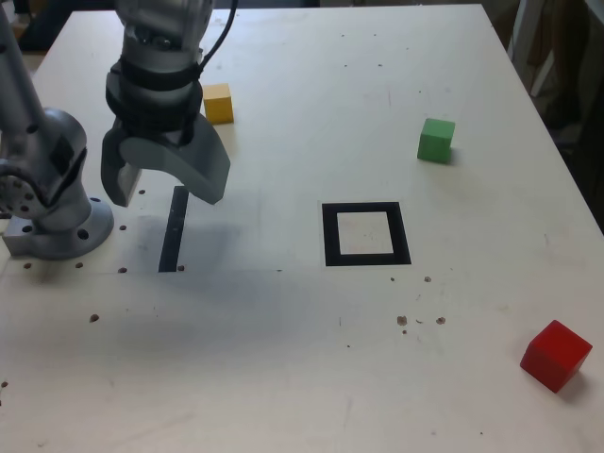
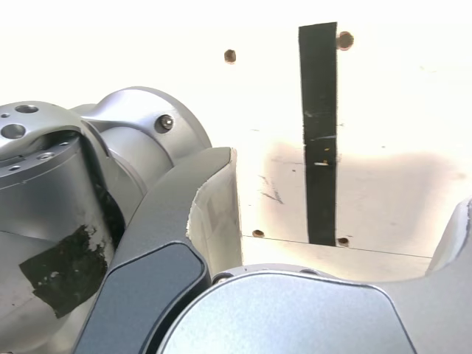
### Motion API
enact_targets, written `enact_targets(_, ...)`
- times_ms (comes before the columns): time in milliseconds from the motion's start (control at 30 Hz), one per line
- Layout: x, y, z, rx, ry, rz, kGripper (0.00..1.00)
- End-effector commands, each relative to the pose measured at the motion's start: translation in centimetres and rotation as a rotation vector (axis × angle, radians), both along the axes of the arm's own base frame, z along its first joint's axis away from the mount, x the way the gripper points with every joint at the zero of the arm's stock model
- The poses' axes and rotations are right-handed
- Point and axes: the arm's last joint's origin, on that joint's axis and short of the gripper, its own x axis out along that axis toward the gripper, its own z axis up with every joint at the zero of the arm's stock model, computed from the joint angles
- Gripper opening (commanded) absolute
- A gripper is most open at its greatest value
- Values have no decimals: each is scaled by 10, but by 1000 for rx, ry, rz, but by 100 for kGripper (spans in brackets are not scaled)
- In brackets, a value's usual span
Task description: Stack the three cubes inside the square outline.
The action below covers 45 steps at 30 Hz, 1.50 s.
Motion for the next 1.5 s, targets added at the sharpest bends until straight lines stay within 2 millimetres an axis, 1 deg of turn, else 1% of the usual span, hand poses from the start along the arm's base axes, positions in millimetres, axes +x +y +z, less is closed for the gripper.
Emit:
enact_targets(0, 3, 0, 1, 3, -5, -5, 99)
enact_targets(300, 15, -2, 2, -2, -37, -33, 99)
enact_targets(533, 29, -12, 8, -8, -73, -88, 99)
enact_targets(733, 52, -26, 11, -26, -96, -167, 99)
enact_targets(933, 70, -42, 22, -38, -131, -247, 99)
enact_targets(1133, 89, -49, 29, -41, -144, -298, 99)
enact_targets(1300, 111, -55, 37, -41, -151, -353, 99)
enact_targets(1467, 133, -66, 45, -37, -171, -409, 99)
